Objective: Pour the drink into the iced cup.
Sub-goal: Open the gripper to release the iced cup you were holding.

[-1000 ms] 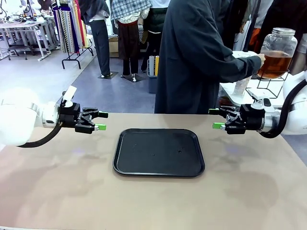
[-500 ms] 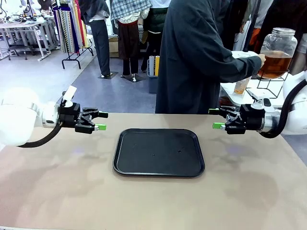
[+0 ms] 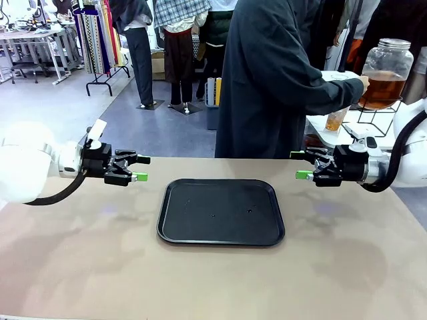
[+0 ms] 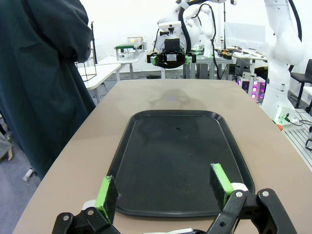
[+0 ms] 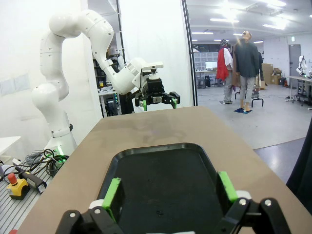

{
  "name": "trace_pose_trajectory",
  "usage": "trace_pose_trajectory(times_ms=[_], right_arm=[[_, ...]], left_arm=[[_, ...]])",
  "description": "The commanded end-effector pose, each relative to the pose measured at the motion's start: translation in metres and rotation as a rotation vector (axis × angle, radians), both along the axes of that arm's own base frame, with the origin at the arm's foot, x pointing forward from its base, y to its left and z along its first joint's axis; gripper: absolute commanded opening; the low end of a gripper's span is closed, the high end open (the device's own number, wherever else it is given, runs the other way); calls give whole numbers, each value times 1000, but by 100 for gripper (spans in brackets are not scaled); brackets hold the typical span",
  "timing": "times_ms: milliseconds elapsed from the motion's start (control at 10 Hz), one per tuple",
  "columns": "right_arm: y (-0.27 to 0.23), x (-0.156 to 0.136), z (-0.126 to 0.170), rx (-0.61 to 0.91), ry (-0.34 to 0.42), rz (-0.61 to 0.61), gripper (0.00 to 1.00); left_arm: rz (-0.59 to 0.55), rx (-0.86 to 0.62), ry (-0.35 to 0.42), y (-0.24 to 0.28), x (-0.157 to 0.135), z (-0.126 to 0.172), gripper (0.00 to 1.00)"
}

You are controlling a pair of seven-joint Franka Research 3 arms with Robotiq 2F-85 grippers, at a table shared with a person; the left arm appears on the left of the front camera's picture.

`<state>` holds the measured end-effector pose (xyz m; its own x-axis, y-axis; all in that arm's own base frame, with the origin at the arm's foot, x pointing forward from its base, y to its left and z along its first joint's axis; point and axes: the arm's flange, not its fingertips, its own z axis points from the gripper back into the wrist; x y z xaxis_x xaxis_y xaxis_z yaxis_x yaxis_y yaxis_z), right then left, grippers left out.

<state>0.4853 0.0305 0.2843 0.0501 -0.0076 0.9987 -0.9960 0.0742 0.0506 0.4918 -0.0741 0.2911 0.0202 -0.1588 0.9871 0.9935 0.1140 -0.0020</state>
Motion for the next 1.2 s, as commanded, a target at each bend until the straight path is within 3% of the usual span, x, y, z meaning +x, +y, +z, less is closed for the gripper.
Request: trace_pose_trajectory(times_ms=[0,1100], right_arm=[[2,0,6,-1,-4,3,100],[2,0,6,-1,-4,3,100]], left_arm=[[4,4,9,-1,1,2,100],[4,4,9,-1,1,2,100]])
